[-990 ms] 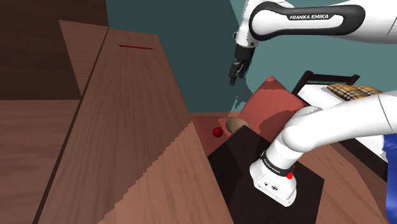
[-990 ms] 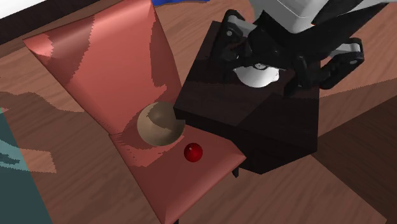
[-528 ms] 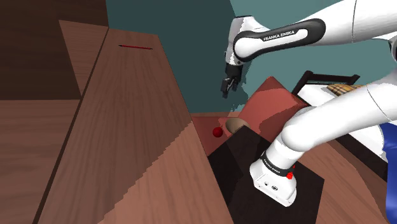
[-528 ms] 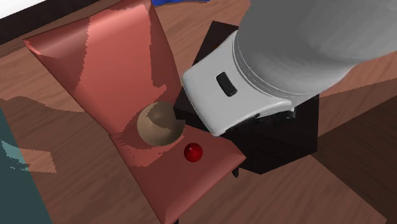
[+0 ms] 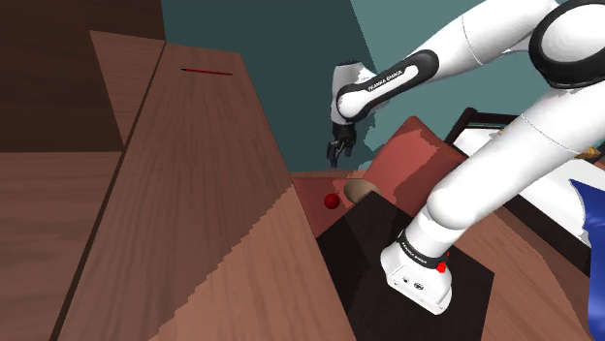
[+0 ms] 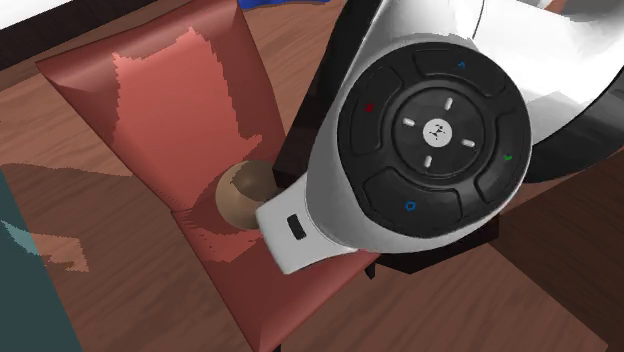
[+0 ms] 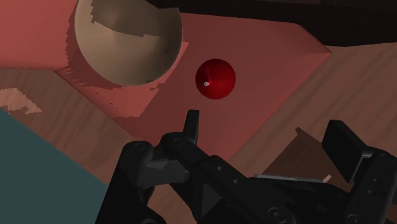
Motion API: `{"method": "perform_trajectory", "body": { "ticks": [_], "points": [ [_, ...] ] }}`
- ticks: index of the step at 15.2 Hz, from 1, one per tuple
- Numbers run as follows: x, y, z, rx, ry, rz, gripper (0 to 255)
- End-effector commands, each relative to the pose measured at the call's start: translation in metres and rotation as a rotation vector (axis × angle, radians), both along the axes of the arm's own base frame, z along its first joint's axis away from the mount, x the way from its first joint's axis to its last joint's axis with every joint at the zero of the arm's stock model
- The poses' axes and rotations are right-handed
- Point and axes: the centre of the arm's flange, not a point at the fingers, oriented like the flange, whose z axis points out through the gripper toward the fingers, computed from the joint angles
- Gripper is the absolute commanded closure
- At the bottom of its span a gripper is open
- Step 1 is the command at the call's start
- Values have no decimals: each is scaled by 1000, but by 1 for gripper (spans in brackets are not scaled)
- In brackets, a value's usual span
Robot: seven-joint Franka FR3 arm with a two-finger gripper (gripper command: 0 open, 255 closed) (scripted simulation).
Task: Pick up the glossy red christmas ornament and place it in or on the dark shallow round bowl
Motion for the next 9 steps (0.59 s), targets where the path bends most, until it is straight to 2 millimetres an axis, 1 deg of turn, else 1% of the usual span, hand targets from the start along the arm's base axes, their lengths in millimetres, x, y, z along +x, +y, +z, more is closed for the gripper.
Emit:
{"method": "perform_trajectory", "body": {
  "ticks": [1, 9],
  "points": [
    [5, -5, -28, -4, 18, -11, 0],
    [21, -34, -133, -19, 92, -54, 0]
  ]
}}
